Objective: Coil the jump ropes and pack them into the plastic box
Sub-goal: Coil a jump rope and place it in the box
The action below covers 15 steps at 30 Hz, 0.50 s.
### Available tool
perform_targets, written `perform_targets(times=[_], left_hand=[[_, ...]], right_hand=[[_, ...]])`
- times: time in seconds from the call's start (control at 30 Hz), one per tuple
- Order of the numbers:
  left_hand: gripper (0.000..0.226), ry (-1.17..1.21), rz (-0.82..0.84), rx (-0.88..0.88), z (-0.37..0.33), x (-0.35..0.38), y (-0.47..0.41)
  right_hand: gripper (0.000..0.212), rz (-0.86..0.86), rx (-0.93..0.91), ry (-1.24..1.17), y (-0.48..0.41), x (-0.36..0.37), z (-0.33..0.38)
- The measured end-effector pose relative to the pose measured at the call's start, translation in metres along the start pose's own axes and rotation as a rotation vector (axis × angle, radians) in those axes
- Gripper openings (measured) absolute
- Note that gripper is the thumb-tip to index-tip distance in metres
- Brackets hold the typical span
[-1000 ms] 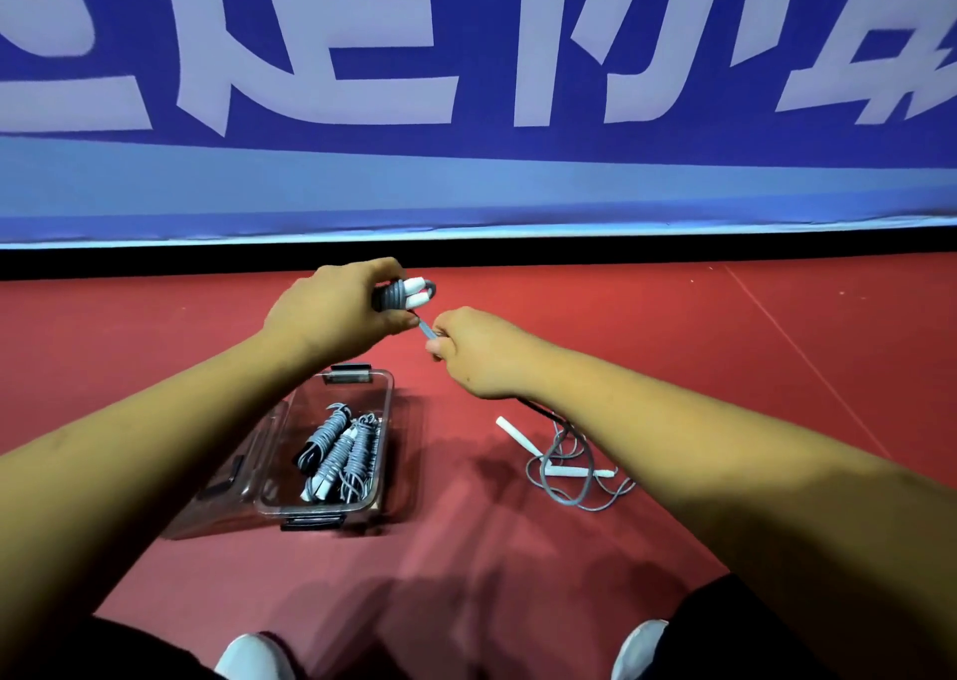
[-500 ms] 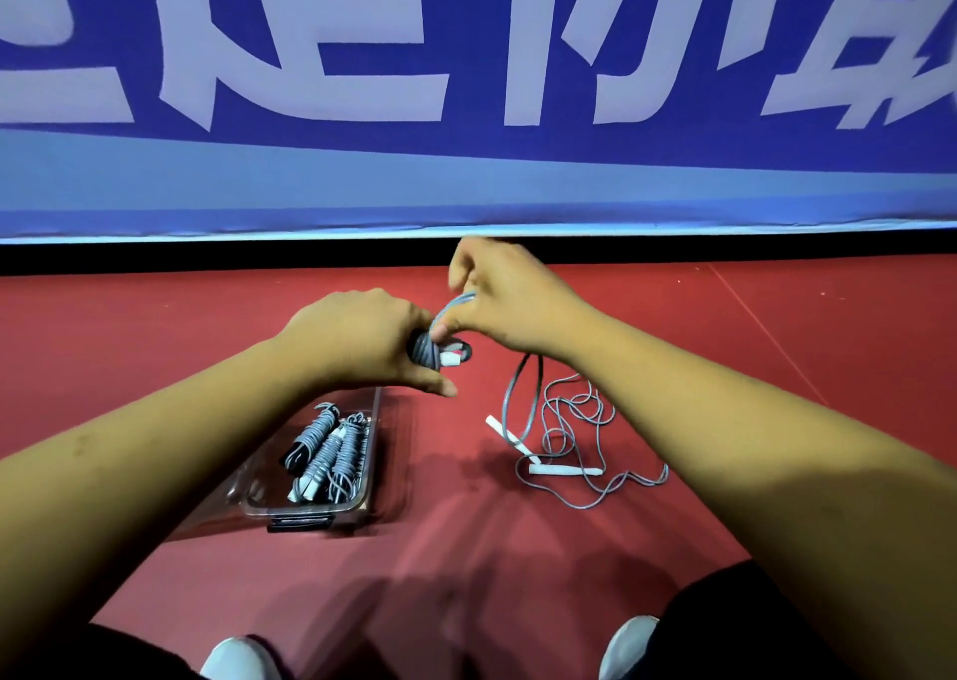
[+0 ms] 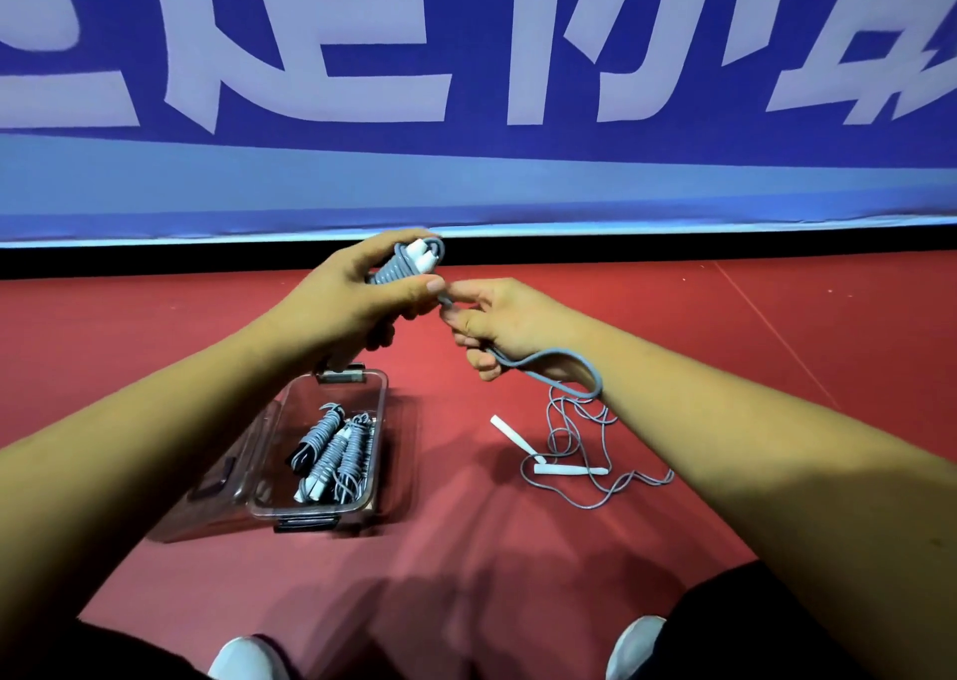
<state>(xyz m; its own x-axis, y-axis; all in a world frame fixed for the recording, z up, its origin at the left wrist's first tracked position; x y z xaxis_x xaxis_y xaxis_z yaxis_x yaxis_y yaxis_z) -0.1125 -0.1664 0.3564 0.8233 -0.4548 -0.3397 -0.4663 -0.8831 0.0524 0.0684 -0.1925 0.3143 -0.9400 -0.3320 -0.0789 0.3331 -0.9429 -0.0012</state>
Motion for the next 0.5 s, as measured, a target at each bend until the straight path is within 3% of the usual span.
perform_targets(times=[0.07,0.2,0.3,0.37,0.5], left_hand=[[0.026,-0.020,-0.033,-0.027,0.006,-0.004,-0.005],[0.033,-0.121,-0.127,-0.088,0.013,-0.006,-0.013],[0.029,-0.196,-0.278,-0.127,0.021,-0.014,-0.022],[0.027,-0.410,-0.357,-0.103,0.029,-0.021,-0.026],[0.022,-0.815,-0.419,-0.145,0.041,-0.028,-0.031]], right_hand=[[0.015,0.026,-0.011,0.053,0.000,0.004,0.003],[0.014,0.040,0.004,0.253,0.001,0.009,0.009],[0.009,0.188,0.140,0.362,0.008,0.017,0.009],[0.014,0.235,0.166,0.529,0.007,0.021,0.015],[0.028,0.203,0.000,1.007,0.001,0.037,0.035]])
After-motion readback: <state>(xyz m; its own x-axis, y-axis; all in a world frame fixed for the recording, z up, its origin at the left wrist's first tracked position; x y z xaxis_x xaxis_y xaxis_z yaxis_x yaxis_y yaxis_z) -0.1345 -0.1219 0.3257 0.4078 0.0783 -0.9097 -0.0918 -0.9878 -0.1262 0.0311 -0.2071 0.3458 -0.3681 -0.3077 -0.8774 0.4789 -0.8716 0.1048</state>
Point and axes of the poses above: each hand's wrist, its own y-axis away from the middle knuckle, its own x-axis out of the palm, z = x × y, the point moved 1 cm from there along -y, towards the middle knuckle, and after that the axes turned 8 degrees about -x, right-handed, at the moved point
